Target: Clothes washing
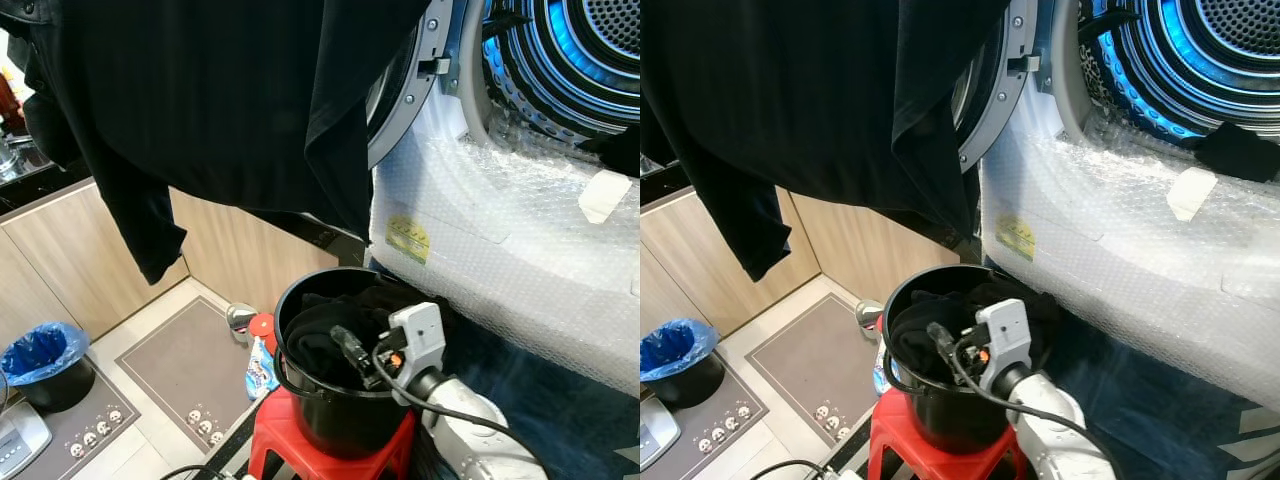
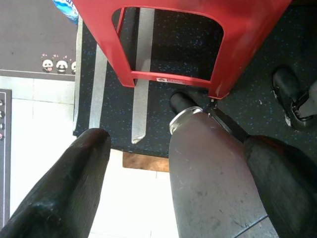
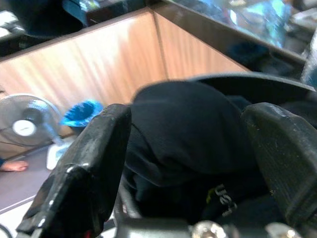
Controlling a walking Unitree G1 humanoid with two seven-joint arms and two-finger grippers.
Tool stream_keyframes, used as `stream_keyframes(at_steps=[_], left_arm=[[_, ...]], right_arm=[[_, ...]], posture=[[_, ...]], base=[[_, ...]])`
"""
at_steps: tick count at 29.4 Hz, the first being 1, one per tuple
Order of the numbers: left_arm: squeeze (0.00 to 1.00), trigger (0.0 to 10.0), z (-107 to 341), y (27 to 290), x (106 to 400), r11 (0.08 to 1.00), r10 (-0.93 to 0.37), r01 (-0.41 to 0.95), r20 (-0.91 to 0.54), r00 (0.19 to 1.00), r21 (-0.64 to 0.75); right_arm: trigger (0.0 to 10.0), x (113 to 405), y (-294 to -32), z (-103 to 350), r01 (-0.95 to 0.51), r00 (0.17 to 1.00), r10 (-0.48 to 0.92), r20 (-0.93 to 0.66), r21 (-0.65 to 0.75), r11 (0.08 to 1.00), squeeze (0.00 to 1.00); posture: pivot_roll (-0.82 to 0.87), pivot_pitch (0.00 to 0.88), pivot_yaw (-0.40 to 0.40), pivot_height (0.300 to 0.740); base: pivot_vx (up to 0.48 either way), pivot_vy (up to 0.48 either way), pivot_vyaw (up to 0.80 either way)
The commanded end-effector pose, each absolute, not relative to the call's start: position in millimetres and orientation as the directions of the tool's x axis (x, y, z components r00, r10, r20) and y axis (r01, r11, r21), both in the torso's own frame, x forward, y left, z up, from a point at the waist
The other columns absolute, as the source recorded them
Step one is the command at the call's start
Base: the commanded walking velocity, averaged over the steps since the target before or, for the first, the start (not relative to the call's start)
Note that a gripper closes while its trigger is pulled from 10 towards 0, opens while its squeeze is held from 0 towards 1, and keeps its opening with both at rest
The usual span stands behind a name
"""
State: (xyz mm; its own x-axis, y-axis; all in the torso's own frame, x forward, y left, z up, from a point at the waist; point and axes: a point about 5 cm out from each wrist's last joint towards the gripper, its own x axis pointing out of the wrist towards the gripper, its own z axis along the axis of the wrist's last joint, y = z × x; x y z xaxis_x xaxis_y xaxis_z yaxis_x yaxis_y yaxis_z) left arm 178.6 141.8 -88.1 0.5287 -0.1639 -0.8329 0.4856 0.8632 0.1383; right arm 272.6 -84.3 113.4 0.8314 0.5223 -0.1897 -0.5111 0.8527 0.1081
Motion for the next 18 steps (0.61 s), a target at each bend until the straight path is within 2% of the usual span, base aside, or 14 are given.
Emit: stream_keyframes(at_steps=[1,10,18], left_arm=[[0.0,10.0,-96,145,163,0.87,-0.146,0.479,-0.87,0.471,0.113],[0.0,10.0,-96,145,162,0.876,-0.148,0.471,-0.872,0.468,0.104],[0.0,10.0,-98,145,158,0.881,-0.148,0.464,-0.875,0.461,0.095]], right_arm=[[10.0,273,-77,112,-0.507,0.831,0.513,-0.216,0.085,0.858,0.0],[10.0,272,-60,109,-0.53,0.809,0.53,-0.254,0.076,0.845,0.0],[10.0,276,-51,101,-0.476,0.823,0.474,-0.313,0.074,0.876,0.0]], posture=[[-0.09,0.074,0.041,0.74],[-0.07,0.095,0.024,0.74],[-0.05,0.111,0.012,0.74]], base=[[0.0,0.0,0.0],[0.0,0.0,0.0],[0.0,0.0,0.0]])
